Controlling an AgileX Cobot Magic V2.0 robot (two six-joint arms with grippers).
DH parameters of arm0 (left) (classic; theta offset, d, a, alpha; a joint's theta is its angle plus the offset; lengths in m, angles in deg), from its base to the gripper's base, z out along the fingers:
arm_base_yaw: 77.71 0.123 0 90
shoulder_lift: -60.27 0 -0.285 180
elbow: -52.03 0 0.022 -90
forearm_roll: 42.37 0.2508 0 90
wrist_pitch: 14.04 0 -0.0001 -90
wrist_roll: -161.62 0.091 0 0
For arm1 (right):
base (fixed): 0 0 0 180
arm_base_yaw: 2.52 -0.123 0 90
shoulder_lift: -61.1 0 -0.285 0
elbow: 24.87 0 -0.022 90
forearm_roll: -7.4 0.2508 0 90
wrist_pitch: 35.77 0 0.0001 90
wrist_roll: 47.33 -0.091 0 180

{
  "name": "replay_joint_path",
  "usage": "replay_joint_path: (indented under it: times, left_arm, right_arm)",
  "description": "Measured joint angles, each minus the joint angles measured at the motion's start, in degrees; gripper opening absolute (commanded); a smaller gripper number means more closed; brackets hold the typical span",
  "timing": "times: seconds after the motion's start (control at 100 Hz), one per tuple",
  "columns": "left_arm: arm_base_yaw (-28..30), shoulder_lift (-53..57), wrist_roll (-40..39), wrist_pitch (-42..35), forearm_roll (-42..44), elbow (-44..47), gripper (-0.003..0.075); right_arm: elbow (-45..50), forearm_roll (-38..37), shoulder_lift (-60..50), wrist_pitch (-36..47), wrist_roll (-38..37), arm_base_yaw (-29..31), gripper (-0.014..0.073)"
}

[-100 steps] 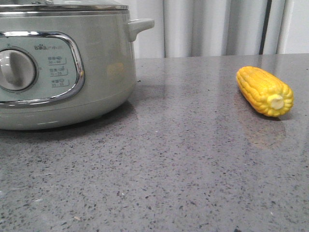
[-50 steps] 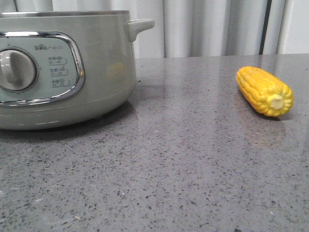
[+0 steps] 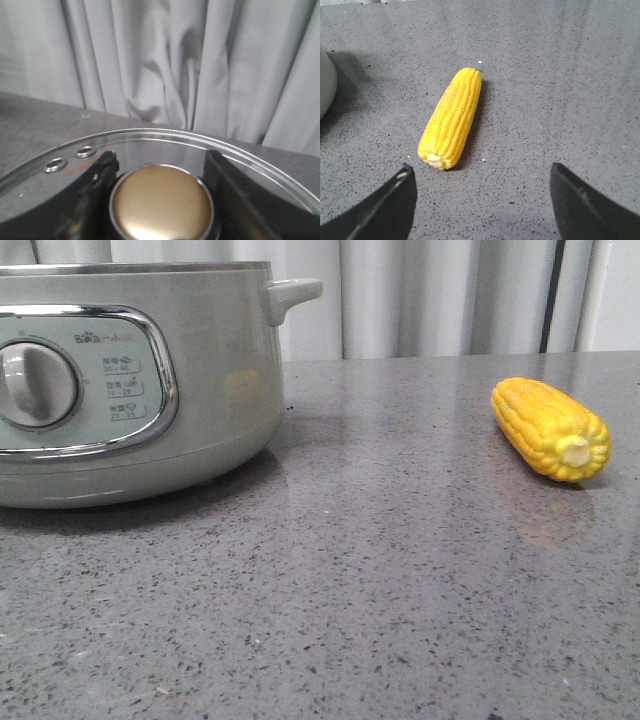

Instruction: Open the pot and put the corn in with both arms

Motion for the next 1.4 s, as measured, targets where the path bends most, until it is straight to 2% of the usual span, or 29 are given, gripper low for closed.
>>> replay_joint_path:
  times: [0.26, 0.49, 0.69, 0.98, 1.13, 1.31, 1.4]
  left_arm:
    - [2.9, 0.0, 0.0, -4.8, 0.0, 11.6, 0.0188]
    - [2.9, -0.9, 0.0, -18.7, 0.0, 24.3, 0.0188]
    - [2.9, -4.1, 0.0, -27.6, 0.0, 29.4, 0.0188]
    - [2.9, -8.0, 0.0, -28.5, 0.0, 30.1, 0.0193]
    - [2.9, -9.0, 0.0, -28.7, 0.0, 30.1, 0.0280]
    - [2.9, -10.7, 0.0, -29.0, 0.0, 30.1, 0.0298]
    - [2.9, -10.7, 0.0, -29.0, 0.0, 30.1, 0.0357]
  right_arm:
    - [0.0, 0.1, 0.0, 0.0, 0.0, -1.2, 0.0480]
    - [0.0, 0.1, 0.0, -0.8, 0.0, -3.3, 0.0480]
    - [0.0, 0.2, 0.0, -1.8, 0.0, -3.4, 0.0480]
    - [-0.1, 0.7, 0.0, -3.1, 0.1, -3.4, 0.0480]
    - [-0.1, 2.3, 0.0, -3.5, 0.1, -3.4, 0.0480]
    - [-0.1, 2.8, 0.0, -4.0, 0.1, -3.4, 0.0480]
    - [-0.1, 2.8, 0.0, -4.0, 0.1, -3.4, 0.0480]
